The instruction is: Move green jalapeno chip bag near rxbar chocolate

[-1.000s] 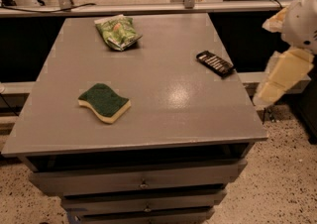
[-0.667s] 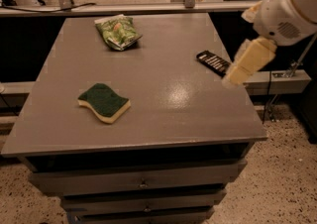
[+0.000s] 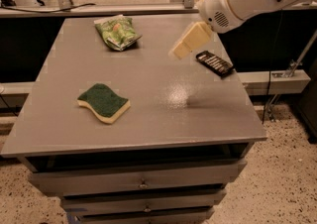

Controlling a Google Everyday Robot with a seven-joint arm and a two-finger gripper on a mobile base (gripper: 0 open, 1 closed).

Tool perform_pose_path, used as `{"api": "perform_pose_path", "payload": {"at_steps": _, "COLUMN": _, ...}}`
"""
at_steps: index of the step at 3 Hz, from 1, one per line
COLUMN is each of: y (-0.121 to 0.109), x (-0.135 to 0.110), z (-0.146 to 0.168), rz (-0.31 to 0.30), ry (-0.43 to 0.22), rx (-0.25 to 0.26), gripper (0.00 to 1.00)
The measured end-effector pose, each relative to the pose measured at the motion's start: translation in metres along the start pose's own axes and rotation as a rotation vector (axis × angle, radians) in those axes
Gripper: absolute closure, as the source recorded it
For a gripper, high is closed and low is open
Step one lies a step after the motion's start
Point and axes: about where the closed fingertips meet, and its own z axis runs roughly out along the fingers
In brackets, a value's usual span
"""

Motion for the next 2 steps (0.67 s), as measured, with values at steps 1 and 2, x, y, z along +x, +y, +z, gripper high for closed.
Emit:
{"api": "perform_pose_path", "payload": {"at_steps": 1, "y": 0.000, "x": 0.000, "z": 0.000, "rz": 0.000, "ry": 0.000, "rx": 0.000, "gripper": 0.00}}
{"api": "perform_pose_path", "payload": {"at_steps": 2, "y": -0.008, "x": -0.006, "z": 0.014, "rz": 0.016, "ry": -0.068, "rx": 0.017, "gripper": 0.00}}
